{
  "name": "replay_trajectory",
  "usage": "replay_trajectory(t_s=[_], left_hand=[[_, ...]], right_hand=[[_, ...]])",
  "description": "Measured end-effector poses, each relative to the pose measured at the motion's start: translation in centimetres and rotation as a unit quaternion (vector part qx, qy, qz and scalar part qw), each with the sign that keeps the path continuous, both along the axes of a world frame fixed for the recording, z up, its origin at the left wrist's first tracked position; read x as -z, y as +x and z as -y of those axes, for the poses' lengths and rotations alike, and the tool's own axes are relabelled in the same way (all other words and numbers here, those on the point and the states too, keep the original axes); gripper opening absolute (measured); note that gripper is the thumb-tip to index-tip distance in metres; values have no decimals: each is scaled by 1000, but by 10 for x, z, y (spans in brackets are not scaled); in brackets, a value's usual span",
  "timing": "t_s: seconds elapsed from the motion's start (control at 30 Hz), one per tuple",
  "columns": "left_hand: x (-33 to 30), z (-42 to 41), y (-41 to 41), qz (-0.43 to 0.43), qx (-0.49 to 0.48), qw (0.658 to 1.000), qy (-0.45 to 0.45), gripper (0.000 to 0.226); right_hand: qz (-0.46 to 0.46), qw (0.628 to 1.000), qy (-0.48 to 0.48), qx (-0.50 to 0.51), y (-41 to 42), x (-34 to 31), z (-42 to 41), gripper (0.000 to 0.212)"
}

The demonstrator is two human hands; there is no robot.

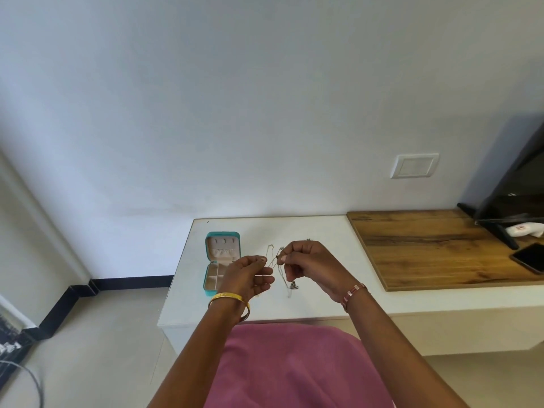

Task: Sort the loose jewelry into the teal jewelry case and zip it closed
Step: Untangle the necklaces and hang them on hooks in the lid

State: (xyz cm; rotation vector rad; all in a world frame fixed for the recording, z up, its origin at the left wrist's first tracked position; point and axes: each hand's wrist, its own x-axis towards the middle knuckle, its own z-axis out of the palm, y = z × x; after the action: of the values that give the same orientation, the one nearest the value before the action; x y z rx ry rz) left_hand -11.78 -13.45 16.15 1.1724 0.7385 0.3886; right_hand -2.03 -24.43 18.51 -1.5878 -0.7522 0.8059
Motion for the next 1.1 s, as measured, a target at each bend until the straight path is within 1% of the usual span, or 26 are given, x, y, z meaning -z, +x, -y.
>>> replay_trajectory(t_s=[0.13,0.2,0.3,0.4,0.53,0.6,0.67,0.73,0.87,0.97,1.03,1.1], left_hand=[[-6,6,0,20,21,993,117,14],[-9,8,0,21,46,987,156,18],[-10,8,1,5,82,979,184,27],[-8,5,0,0,69,979,190,29],[-2,1,0,36,29,995,92,32],[-2,-1,1,72,9,997,7,33],[-2,-3,0,124,-21,987,-101,33],[0,-7,-1,160,-42,972,-168,34],[3,-7,-4,194,-34,952,-234,37],[4,-5,-4,208,-19,944,-257,32],[6,-2,-2,200,0,950,-240,28],[8,-1,-2,182,15,965,-188,26]], right_hand=[[5,1000,-24,-4,0,-5,-1,19],[10,1000,-29,-3,-1,-6,-2,19],[15,999,-32,2,0,-7,-3,20],[13,999,-33,12,1,-6,-2,22],[-7,1000,-26,14,1,0,0,26],[-31,999,-10,12,0,5,-1,31],[-61,998,12,21,0,10,0,38],[-105,993,42,34,0,14,0,40],[-166,981,88,42,-1,21,0,35],[-213,969,117,31,-5,26,-1,28],[-214,970,111,16,-7,28,-2,19],[-207,973,101,8,-8,31,-3,15]])
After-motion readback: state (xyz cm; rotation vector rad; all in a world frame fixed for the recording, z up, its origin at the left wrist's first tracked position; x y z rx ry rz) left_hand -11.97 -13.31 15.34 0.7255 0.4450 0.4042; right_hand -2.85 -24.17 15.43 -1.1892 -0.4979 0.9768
